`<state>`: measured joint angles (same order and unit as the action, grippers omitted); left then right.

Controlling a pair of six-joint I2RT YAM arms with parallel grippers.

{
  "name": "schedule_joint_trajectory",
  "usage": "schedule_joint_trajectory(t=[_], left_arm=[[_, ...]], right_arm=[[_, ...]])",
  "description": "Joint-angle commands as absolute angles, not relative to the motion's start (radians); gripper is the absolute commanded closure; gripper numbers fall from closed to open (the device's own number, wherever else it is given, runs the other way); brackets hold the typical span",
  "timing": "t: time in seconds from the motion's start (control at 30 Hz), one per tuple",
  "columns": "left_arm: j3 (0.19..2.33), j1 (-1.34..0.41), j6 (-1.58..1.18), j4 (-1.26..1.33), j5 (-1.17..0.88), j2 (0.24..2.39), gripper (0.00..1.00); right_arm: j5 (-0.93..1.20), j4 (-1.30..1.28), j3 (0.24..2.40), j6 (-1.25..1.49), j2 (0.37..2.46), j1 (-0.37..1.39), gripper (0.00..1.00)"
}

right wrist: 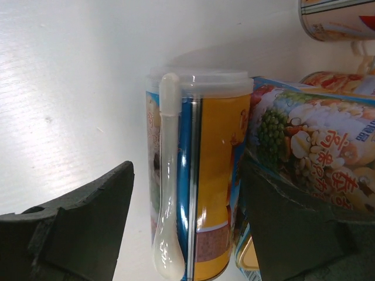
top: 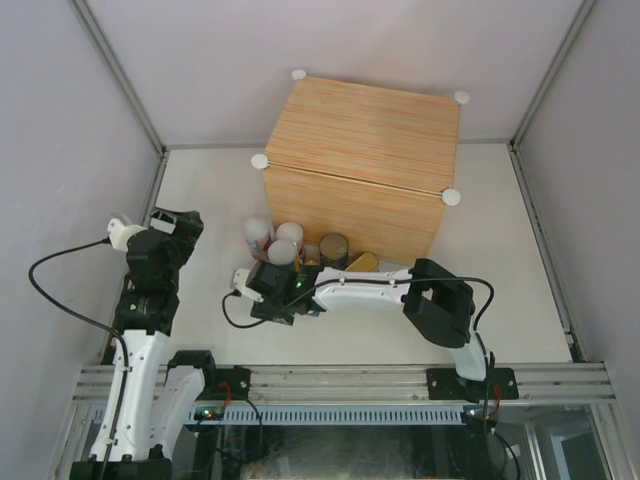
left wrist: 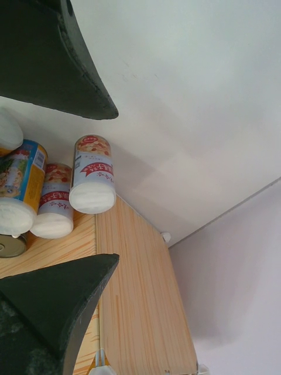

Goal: Place and organize the canned foods onto the counter
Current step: Pick up the canned food from the center of the board.

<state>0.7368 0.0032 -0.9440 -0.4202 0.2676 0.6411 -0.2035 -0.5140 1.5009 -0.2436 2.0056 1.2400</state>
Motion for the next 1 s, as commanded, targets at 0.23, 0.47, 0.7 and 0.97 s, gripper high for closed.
schedule_joint_trajectory(t=[0.23,0.47,0.7,0.97], left_arm=[[0.742,0.013,-0.954,-0.360,0.286,0.641,0.00],[0.730,0.013,-0.952,-0.363,0.292,0.628,0.00],[0.737,0.013,-0.950,-0.374,0.297,0.623,0.00],[0.741,0.013,-0.955,-0.387,0.304,0.614,0.00]], right_arm=[[-0.163,-0.493,1.539,-0.236,2.068,1.226,0.29],[-0.121,-0.517,1.558,-0.218,2.101,1.224,0.51],[-0.107,-0.552,1.570,-0.199,2.092,1.227,1.00],[-0.075,-0.560,1.571,-0.163,2.019,1.238,1.00]])
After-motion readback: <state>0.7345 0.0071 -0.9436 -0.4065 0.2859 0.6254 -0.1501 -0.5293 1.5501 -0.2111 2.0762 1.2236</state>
